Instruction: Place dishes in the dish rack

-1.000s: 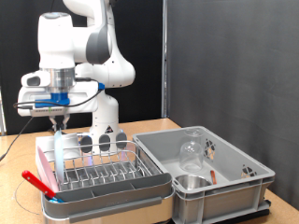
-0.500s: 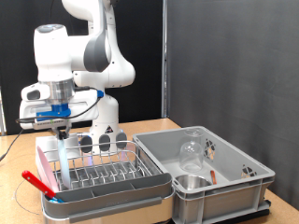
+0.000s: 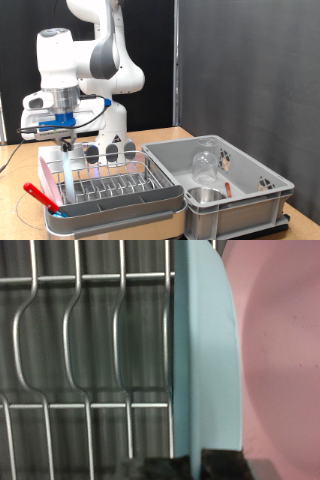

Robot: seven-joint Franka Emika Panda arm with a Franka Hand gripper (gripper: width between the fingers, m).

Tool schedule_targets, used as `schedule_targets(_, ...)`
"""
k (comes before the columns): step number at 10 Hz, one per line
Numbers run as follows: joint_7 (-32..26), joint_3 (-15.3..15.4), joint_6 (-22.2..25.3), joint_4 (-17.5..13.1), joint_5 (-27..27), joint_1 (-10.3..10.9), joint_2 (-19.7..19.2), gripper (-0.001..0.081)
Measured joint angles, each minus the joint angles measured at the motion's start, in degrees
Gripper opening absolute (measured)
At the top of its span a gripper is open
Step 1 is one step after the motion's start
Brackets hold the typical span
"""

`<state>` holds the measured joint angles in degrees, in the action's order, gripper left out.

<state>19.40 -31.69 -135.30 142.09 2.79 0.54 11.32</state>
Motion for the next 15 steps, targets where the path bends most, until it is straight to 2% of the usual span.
schedule_targets(1,0.0,0.0,-0.79,-0.04,-0.35,0.0,-0.56,0.0014)
schedule_targets(2,0.0,0.0,-1.11,-0.12,-0.7,0.0,-1.12,0.0147)
schedule_targets(3,0.0,0.0,-1.38,-0.26,-1.09,0.0,-1.51,0.0147)
schedule_targets(4,0.0,0.0,-1.53,-0.43,-1.24,0.0,-1.89,0.0282)
schedule_targets(5,-0.03,0.02,-1.68,-0.49,-1.35,0.0,-2.09,0.0465)
schedule_targets(6,-0.06,0.06,-1.71,-0.58,-1.4,0.0,-2.05,0.0465)
schedule_targets(7,0.21,0.17,-2.3,-0.74,-0.98,-0.02,-1.85,0.0602)
schedule_targets(8,0.52,0.28,-2.66,-0.95,-0.59,-0.03,-1.23,0.0602)
schedule_targets(9,0.61,0.3,-2.48,-1.16,-0.39,-0.05,-0.26,0.0757)
schedule_targets(10,0.61,0.3,-1.55,-1.59,-0.37,-0.05,0.98,0.0795)
schedule_targets(11,0.6,0.3,0.33,-2.33,-0.66,-0.05,2.3,0.0795)
schedule_targets(14,0.52,0.47,9.08,-5.29,-2.01,0.0,5.43,0.0808)
schedule_targets(15,0.51,0.47,8.36,-5.02,-2.01,-0.01,5.38,0.0808)
